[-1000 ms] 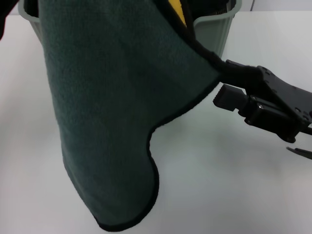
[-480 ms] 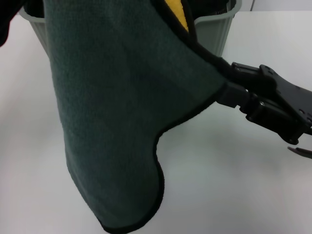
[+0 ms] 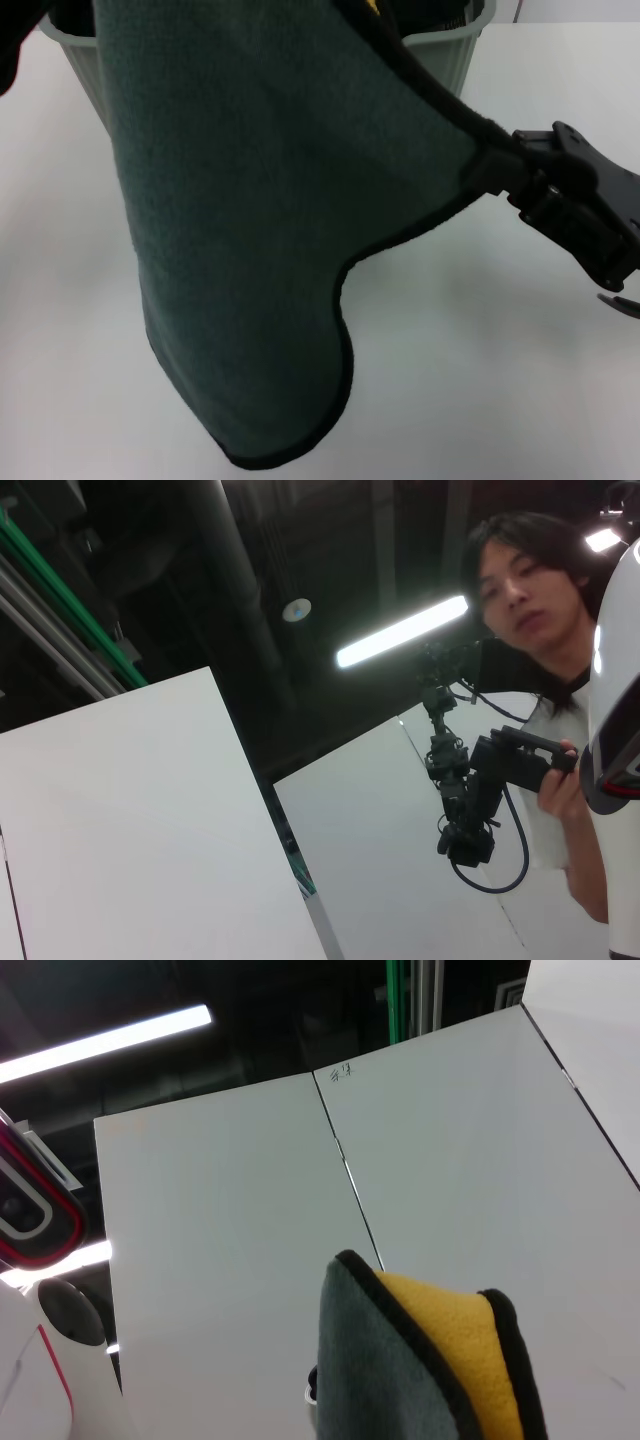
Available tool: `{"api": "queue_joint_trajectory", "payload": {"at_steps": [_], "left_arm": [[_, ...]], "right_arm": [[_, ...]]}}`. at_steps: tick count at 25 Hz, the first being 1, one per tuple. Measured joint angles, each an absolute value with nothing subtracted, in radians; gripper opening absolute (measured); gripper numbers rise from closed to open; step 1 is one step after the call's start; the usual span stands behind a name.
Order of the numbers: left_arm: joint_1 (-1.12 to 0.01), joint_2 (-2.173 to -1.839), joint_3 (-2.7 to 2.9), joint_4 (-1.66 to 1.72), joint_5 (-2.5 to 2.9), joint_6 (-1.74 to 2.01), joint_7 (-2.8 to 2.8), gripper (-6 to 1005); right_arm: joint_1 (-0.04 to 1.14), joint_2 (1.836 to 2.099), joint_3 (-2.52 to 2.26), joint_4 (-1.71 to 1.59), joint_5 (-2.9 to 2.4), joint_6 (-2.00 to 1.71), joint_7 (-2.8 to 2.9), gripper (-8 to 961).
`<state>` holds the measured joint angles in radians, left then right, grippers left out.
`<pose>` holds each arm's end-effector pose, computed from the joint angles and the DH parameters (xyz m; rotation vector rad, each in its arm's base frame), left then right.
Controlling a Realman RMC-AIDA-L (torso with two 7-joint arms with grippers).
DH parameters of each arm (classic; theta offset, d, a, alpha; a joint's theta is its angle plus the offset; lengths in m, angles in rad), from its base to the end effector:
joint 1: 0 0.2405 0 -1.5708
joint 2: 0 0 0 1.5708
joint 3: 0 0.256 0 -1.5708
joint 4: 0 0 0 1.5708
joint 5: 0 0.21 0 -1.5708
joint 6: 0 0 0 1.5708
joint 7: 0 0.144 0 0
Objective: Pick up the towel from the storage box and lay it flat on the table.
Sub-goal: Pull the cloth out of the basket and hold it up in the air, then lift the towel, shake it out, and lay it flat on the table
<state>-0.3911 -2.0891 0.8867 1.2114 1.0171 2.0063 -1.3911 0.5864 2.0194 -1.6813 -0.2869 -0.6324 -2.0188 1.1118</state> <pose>-0.1290 0.2665 0.1347 -2.3628 0.5538 -1.6587 0.1694 0.2721 -0.0019 2.3647 -0.2531 -1.7973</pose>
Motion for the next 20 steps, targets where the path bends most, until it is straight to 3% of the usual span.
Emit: {"api": "queue_joint_trajectory", "payload": {"at_steps": [3,11,15,20], "left_arm": [[-0.391,-2.089,0.887,1.202,1.017,2.006,-1.392,30],[-0.354,-2.093,0.889,1.170,1.089,2.005,-1.384,32],[-0.318,-2.099,0.898,1.168,1.191,1.965,-1.367,32],[-0.267,-2.099,1.008,1.135,1.323,1.850,-1.284,33]], "right_arm": [[0.586,2.019,-1.679,-0.287,-0.632,-2.019,1.111,18],[0.583,2.006,-1.621,-0.291,-0.634,-2.018,1.117,12],[0.571,1.968,-1.564,-0.342,-0.640,-2.008,1.141,13],[0.589,1.885,-1.552,-0.528,-0.685,-1.883,1.234,15]]}}
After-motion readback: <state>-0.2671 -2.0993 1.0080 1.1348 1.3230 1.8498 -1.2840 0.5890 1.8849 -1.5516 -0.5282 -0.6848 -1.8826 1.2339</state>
